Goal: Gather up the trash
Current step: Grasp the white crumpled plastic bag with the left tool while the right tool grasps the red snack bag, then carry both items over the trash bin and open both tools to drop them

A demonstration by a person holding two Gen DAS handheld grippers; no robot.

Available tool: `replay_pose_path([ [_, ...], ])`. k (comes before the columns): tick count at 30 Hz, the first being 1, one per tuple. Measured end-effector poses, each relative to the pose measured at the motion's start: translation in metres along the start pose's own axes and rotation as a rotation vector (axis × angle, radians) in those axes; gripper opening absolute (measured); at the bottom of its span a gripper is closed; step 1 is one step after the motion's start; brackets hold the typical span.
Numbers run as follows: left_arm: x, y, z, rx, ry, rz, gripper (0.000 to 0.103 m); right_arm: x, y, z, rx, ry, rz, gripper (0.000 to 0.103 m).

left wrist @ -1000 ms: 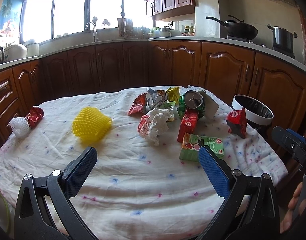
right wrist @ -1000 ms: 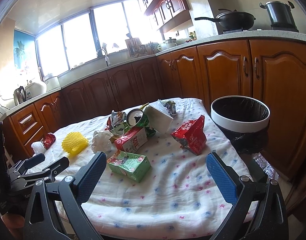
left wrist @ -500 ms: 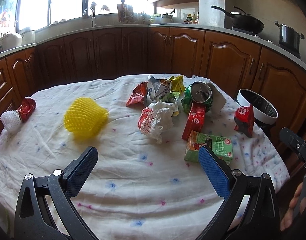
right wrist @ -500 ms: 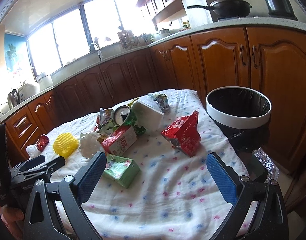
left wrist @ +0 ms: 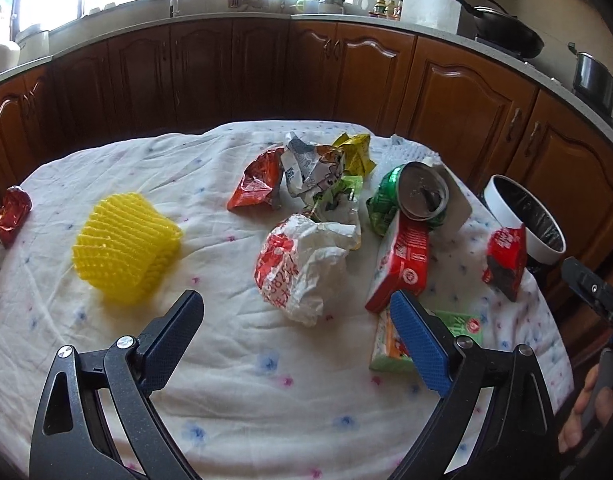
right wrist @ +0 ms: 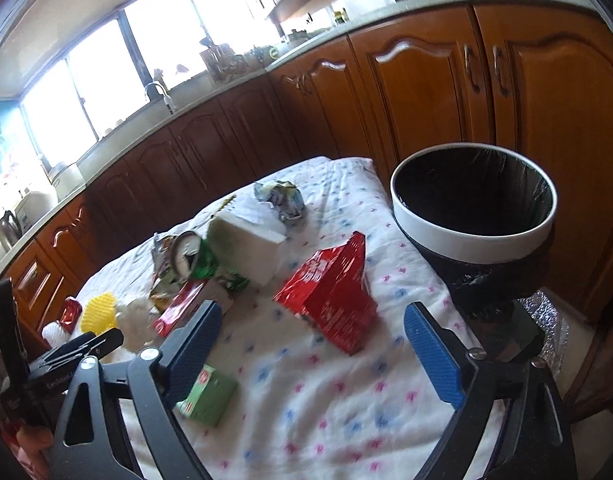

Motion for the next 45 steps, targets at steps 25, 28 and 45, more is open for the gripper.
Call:
replay_pose_path([
  [25, -0.011, 0.019, 0.029, -0.033, -0.006, -0.1, 0.019, -0.015, 0.004, 0.012, 0.01, 0.0, 0.024, 0.025],
  [28, -0.027, 0.03, 0.039, -0.06, -0.03, -0.132, 0.019, -0.023, 0.013, 0.017, -0.006, -0.015, 0.017, 0.025],
  [45, -0.165, 0.017, 0.06, -0.019, -0.186, -0.34, 0.019, -0.1, 0.038, 0.055, -0.077, -0.087, -0.061, 0.025],
])
Point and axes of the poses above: each gripper's, at about its wrist camera, not at the fingertips, and y roughly against the way its jaws point, x to its left, z to its top, the point moved 8 cm from there along -y, roughly the way its jaws point, and after that the axes turned 2 degrees about z, right-handed, at the moved point
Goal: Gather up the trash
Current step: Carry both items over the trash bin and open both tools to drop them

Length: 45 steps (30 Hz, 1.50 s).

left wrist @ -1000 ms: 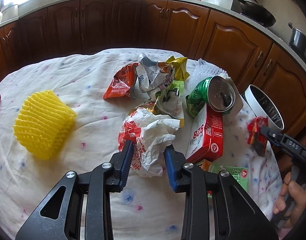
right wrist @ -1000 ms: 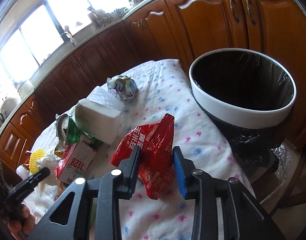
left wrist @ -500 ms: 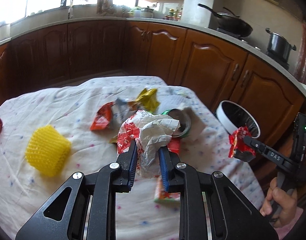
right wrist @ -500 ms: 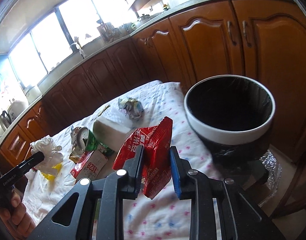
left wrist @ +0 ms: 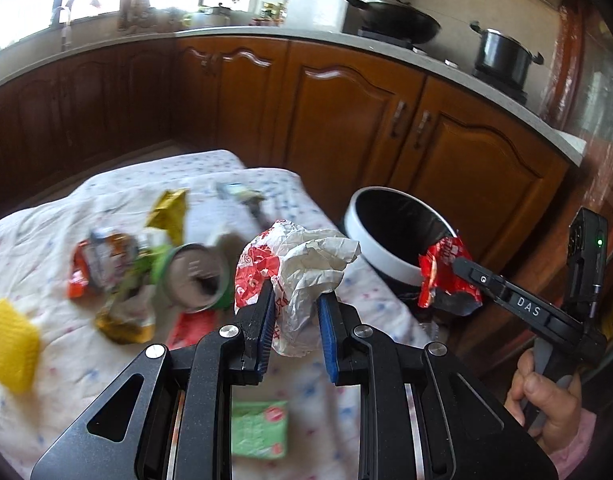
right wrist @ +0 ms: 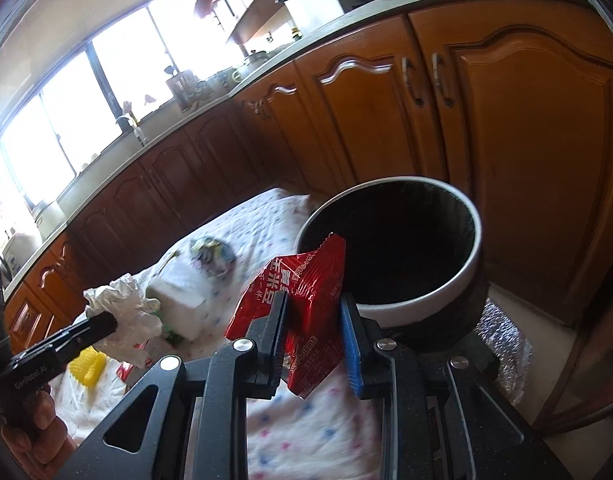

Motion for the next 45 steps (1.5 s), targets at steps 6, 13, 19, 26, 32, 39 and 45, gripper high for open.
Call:
replay_pose_path([
  [6, -0.046, -0.025, 0.017, 0.019, -0.053, -0.058, 0.019, -0.033, -0.004, 0.033, -0.023, -0.016, -0.033, 0.025],
  [13, -0.096, -0.065, 0.041, 0.056, -0.11, -0.113, 0.019, -0.06, -0.018, 0.057, 0.001, -0.028, -0.05, 0.026],
  [19, -0.127, -0.106, 0.055, 0.124, -0.139, -0.147, 0.019, -0.073, -0.043, 0.06, 0.054, -0.017, -0.065, 0.026],
  [26, -0.135, -0.153, 0.052, 0.217, -0.143, -0.123, 0.023, -0.093, -0.066, 0.055, 0.107, -0.052, -0.069, 0.033],
  [32, -0.139, -0.174, 0.049, 0.259, -0.146, -0.123, 0.039, -0.101, -0.07, 0.054, 0.114, -0.084, -0.054, 0.044],
  [39, -0.139, -0.169, 0.048, 0.239, -0.129, -0.129, 0.056, -0.104, -0.057, 0.052, 0.085, -0.105, -0.049, 0.044],
  [45, -0.124, -0.145, 0.041, 0.2, -0.089, -0.13, 0.056, -0.084, -0.039, 0.044, 0.051, -0.108, -0.017, 0.064],
])
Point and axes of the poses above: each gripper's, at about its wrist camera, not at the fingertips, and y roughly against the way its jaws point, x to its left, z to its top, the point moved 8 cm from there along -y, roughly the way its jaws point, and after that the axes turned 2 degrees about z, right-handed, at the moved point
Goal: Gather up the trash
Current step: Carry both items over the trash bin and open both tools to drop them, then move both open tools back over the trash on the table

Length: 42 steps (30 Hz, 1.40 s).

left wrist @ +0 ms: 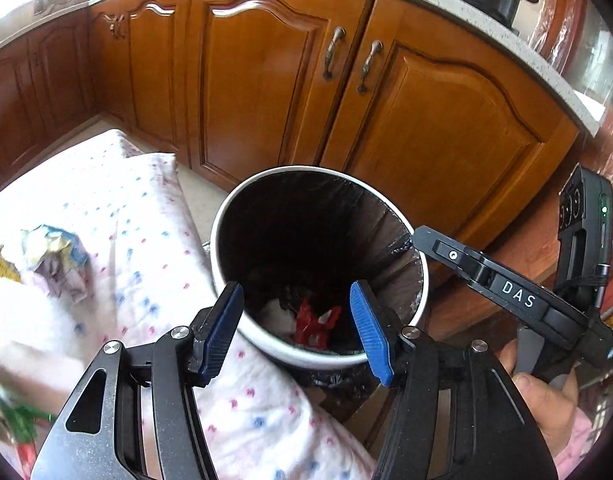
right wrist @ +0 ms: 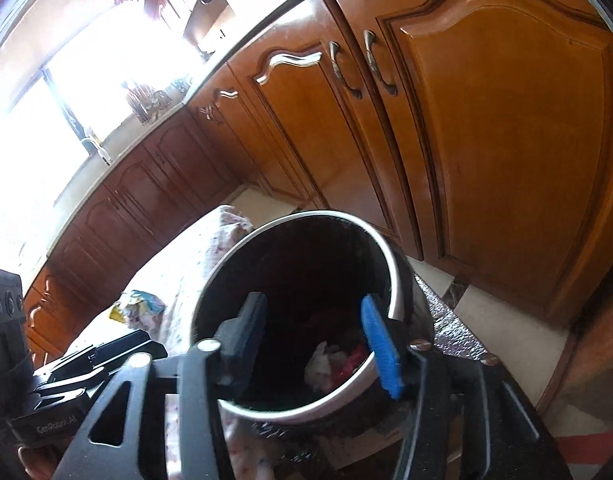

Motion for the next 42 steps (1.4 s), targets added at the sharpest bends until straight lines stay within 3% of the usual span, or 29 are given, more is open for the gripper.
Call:
replay_pose_path([
  [2, 0.006, 0.01, -0.006, -0.017, 0.01, 0.008, 0.056, 0.009, 0.008, -0.008, -0.015, 0.0, 0.018, 0.075],
  [5, 0.017, 0.027, -0.017, -0.043, 0.034, 0.032, 0.057, 0.022, 0.016, -0.02, -0.031, 0.001, 0.047, 0.078],
  [15, 0.058, 0.076, -0.055, -0.099, 0.11, 0.057, 0.057, 0.061, 0.023, -0.058, -0.02, -0.002, 0.127, 0.078],
  [29, 0.139, 0.138, -0.101, -0.162, 0.247, 0.141, 0.057, 0.138, -0.005, -0.103, 0.097, 0.086, 0.235, 0.08],
  [42, 0.205, 0.162, -0.13, -0.174, 0.364, 0.211, 0.057, 0.19, -0.035, -0.124, 0.156, 0.162, 0.302, 0.08],
])
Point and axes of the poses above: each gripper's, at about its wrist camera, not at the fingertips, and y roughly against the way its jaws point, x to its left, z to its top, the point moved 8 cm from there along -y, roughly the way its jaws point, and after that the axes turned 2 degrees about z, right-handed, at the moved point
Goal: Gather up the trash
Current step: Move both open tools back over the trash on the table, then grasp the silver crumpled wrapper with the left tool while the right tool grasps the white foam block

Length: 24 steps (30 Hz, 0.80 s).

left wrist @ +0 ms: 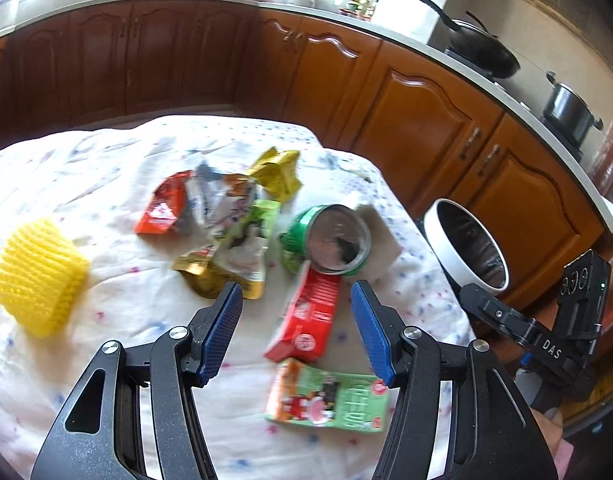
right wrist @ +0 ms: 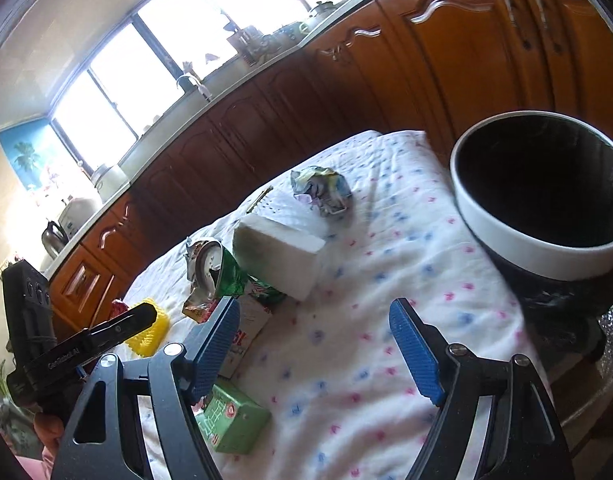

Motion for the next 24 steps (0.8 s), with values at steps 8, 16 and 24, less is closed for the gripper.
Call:
replay_pose_path([
  [8, 0.037, -0.011, 0.008, 0.012, 0.039, 0.064, 0.057, 0.013, -0.034, 0.016, 0.073, 0.149, 0.01, 0.08],
  [16, 0.057, -0.042, 0.038, 0.038, 0.028, 0.091, 0.057, 0.026, -0.067, 0.025, 0.139, 0.276, 0.045, 0.08],
  [24, 0.054, -0.07, 0.053, 0.071, 0.006, 0.07, 0.057, 0.03, -0.078, 0.025, 0.153, 0.292, 0.063, 0.067],
])
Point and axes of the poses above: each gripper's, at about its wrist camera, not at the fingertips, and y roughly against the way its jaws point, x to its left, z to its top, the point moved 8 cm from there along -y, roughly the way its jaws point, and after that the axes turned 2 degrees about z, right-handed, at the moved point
